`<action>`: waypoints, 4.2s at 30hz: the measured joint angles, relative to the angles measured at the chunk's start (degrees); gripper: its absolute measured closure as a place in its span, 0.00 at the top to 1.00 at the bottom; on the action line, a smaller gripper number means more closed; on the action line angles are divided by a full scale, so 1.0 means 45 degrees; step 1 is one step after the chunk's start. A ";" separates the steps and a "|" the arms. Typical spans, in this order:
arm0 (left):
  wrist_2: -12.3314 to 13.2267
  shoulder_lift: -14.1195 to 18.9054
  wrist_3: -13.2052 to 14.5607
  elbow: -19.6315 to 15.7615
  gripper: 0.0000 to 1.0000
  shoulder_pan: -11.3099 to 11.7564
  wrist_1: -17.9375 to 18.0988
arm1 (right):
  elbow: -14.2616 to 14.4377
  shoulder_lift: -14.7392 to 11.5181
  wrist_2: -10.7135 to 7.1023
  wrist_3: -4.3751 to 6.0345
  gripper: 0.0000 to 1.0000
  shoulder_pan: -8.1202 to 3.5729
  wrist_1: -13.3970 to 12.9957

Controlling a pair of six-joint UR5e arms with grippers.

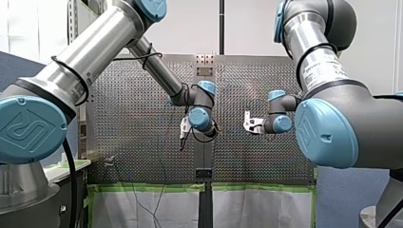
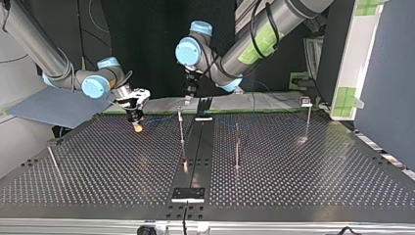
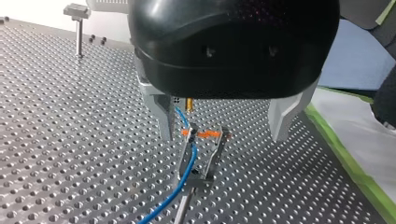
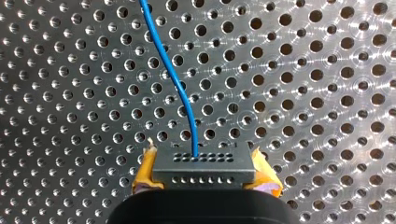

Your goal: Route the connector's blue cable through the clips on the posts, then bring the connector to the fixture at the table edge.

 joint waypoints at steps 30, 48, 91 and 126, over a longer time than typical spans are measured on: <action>0.0039 0.0001 -0.0531 0.0003 1.00 0.0035 0.0194 | -0.0002 0.0001 0.0002 0.0000 0.00 -0.0001 0.0000; -0.0868 0.1236 -0.1162 -0.1130 1.00 -0.0387 0.0004 | -0.0002 0.0003 0.0002 0.0001 0.00 0.0018 -0.0051; -0.1020 0.6180 -0.2361 -0.6078 1.00 0.0204 0.4028 | -0.0001 0.0002 0.0004 0.0001 0.00 0.0115 -0.0155; -0.1022 0.7386 -0.2341 -0.8286 1.00 0.0132 0.3942 | -0.0432 -0.0016 0.0007 -0.0052 0.00 -0.0046 0.0322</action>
